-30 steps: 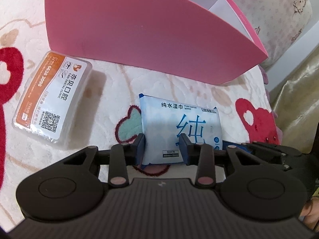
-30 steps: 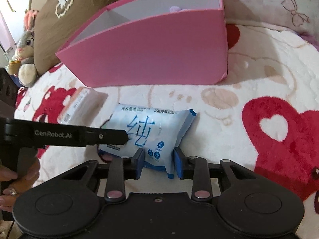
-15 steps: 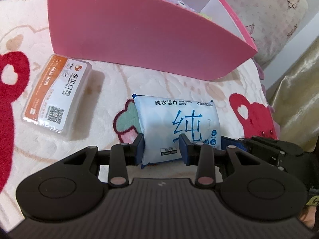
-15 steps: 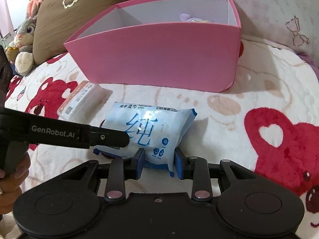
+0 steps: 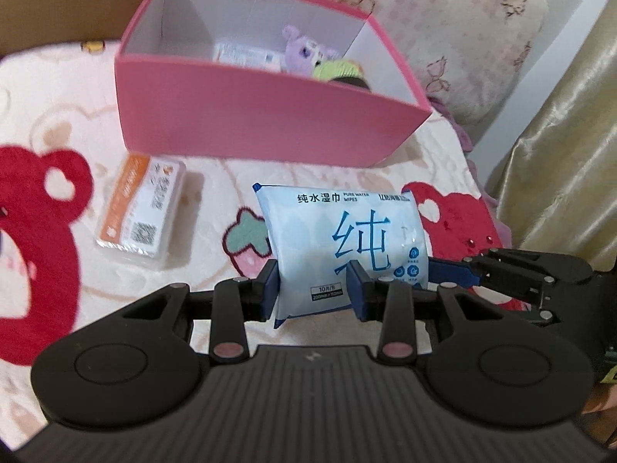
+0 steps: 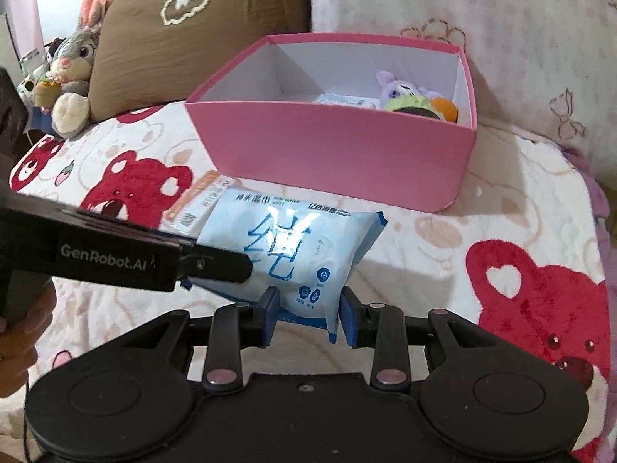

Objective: Organize objects
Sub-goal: 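Carry the wipes pack with the left gripper into the pink box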

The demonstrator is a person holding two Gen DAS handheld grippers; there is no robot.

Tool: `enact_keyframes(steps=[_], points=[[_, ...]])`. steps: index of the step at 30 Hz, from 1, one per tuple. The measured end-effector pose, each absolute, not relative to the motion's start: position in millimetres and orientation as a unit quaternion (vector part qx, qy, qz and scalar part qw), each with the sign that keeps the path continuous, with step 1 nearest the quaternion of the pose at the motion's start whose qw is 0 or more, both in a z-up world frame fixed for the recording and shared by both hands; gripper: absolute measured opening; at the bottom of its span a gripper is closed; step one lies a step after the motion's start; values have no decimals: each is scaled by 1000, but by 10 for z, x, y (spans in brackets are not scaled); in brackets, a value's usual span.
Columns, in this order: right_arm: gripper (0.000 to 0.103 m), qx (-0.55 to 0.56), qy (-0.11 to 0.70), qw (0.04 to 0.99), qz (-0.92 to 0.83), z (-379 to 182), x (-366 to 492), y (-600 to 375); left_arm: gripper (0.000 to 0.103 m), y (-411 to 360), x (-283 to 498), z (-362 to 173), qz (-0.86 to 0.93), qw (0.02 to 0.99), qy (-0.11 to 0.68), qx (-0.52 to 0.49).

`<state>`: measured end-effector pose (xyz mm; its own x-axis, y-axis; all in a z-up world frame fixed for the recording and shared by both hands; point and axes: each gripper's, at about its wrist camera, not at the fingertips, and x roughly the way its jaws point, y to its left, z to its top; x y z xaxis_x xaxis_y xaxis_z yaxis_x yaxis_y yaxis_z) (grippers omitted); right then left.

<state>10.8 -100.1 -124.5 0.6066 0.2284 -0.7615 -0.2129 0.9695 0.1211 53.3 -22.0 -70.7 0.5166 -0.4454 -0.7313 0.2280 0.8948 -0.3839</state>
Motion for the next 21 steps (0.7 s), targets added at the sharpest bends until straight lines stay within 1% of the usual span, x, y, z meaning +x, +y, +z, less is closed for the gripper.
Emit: enact_keyframes(steps=[7,12,17,21], points=[[40,-14,408,905,121,-934,14,-861,36,-110,421,-325,-192,878,427,-104],[40,-46,394,907,139,-599,132,-762,36,-37,546,83,-203,890,402,-63],[40,-13,381,912,151,-271,338,-819,36,26,725,487,-207,894,395,-32],[40,-20,358,922,147,-39,506,-825,36,54,912,728,-211,898,385,-21]])
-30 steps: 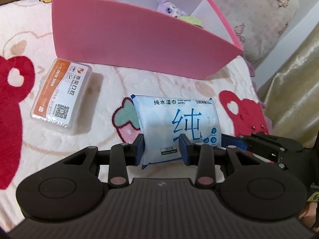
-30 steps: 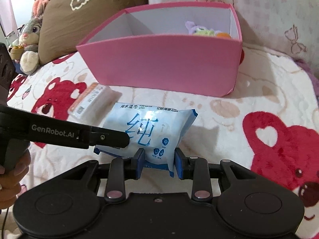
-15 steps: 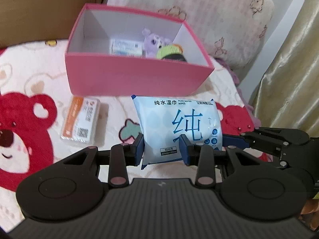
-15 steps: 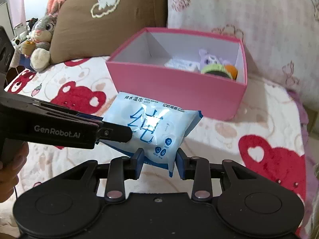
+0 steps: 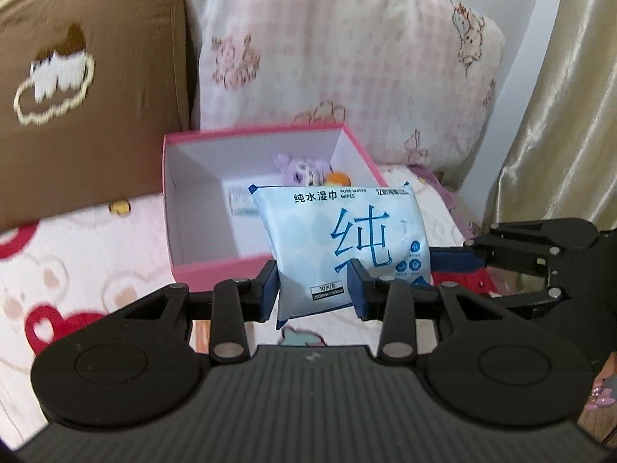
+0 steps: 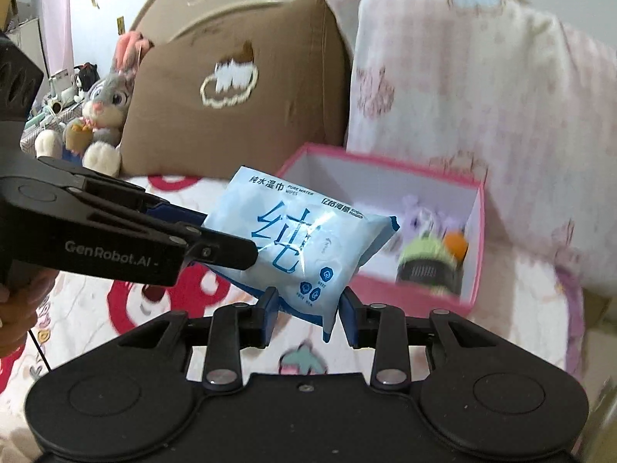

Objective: Organize objects
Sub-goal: 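Carry the wipes pack with the left gripper into the pink box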

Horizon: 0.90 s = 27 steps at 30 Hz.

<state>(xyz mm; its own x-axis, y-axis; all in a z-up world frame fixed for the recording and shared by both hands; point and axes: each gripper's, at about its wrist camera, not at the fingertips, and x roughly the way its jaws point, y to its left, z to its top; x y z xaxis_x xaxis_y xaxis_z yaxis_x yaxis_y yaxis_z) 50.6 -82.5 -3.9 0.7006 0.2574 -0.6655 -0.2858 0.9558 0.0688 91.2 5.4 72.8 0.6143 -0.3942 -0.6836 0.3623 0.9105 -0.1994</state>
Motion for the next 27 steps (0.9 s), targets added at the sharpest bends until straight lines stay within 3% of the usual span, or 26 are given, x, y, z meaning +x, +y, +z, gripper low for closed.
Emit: enact_keyframes(steps=[9,14,27], points=[[33,0,347,927,143,149,1135,-962,38,264,1787,604,-209,846,480,-101],[27,36,367,920,133,-120,1507,-1091,38,286,2150,343,-201,841,486,-126],[26,89,450,882,108,-861,2202,-1137,36,37,2767,-267,-137,824,544,-76]])
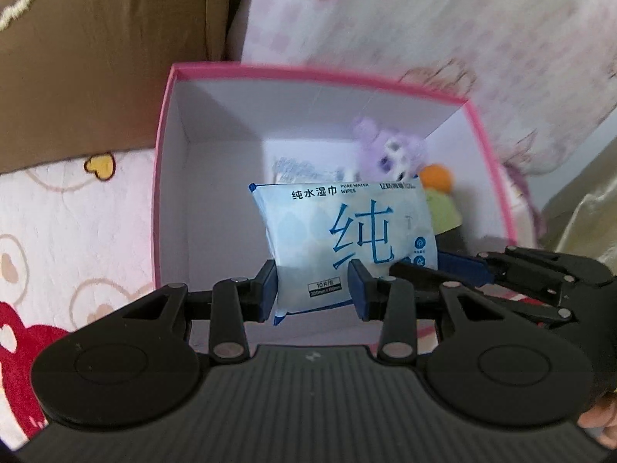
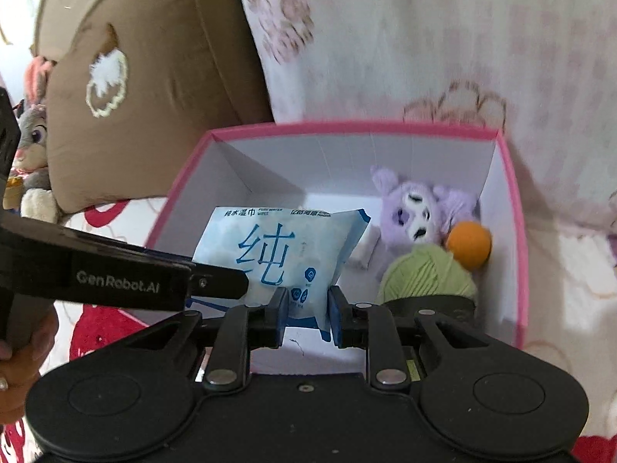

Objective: Organize objects
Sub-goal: 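Carry the wipes pack with the left gripper into the pink box, then open the left gripper to drop the wipes pack in the box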

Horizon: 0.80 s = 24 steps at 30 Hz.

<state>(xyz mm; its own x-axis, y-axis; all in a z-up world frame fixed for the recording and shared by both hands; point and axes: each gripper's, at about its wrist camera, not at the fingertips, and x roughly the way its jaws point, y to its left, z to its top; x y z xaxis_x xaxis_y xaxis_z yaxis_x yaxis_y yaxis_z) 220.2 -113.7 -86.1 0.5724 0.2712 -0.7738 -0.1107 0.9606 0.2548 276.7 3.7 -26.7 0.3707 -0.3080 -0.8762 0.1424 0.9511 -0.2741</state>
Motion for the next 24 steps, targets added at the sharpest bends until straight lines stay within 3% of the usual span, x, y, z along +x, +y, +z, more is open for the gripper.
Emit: enact_keyframes(steps=[14,24], points=[[26,86,513,850,79,-1248,2466,-1098,36,-72,3030,-756,-103,796,593,-70],[26,10,523,851,43,-1354,2595,-987,36,-164,3113,-997,-103,800,585,-83]])
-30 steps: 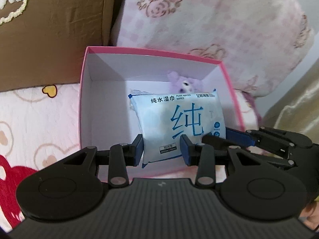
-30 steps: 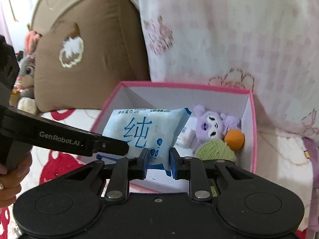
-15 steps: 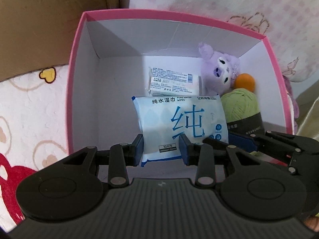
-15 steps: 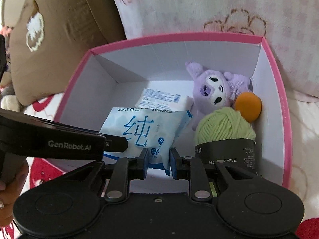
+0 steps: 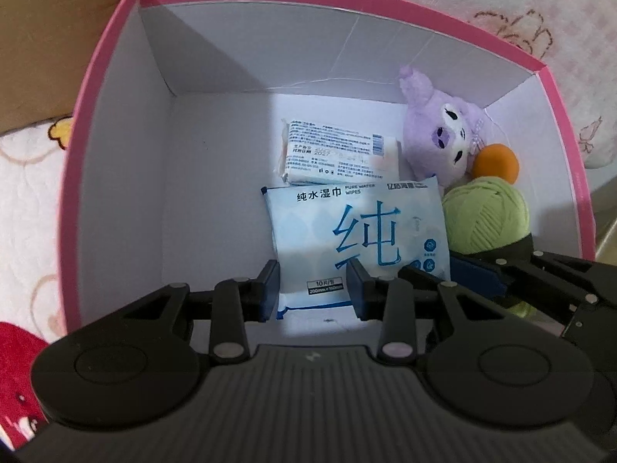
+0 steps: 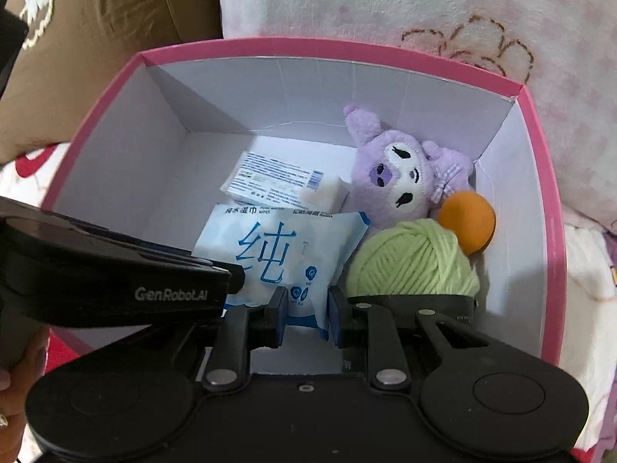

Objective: Organize objects
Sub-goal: 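Open the left gripper to drop the wipes pack in the box, then withdraw the left tool up out of the pink box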

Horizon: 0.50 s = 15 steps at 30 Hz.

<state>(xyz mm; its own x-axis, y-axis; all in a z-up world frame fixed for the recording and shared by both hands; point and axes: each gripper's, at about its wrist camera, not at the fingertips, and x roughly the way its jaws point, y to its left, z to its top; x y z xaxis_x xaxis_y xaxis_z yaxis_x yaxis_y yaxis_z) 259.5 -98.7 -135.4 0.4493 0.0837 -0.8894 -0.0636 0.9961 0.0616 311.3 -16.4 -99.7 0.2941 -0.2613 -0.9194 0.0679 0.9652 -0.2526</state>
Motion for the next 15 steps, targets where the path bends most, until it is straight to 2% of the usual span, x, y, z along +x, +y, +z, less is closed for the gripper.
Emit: enact_keyframes(steps=[3,5,7,15], points=[[27,-3,519,854,38,-1337,2559,-995,36,-161,3124,-1055,-99,802,583,-92],[33,-16,504,863,37,-1250,2484,-987,41,-162,3102,-1046,-98,805,577,-93],[36,-29,480,876,42,-1116,2373,-971,42,-159,3050,-986,-99,815,564,-92],[39,-36,443,893,71,-669,1967,-1046,43,-134,2754,-606,-148,830,533,-70]])
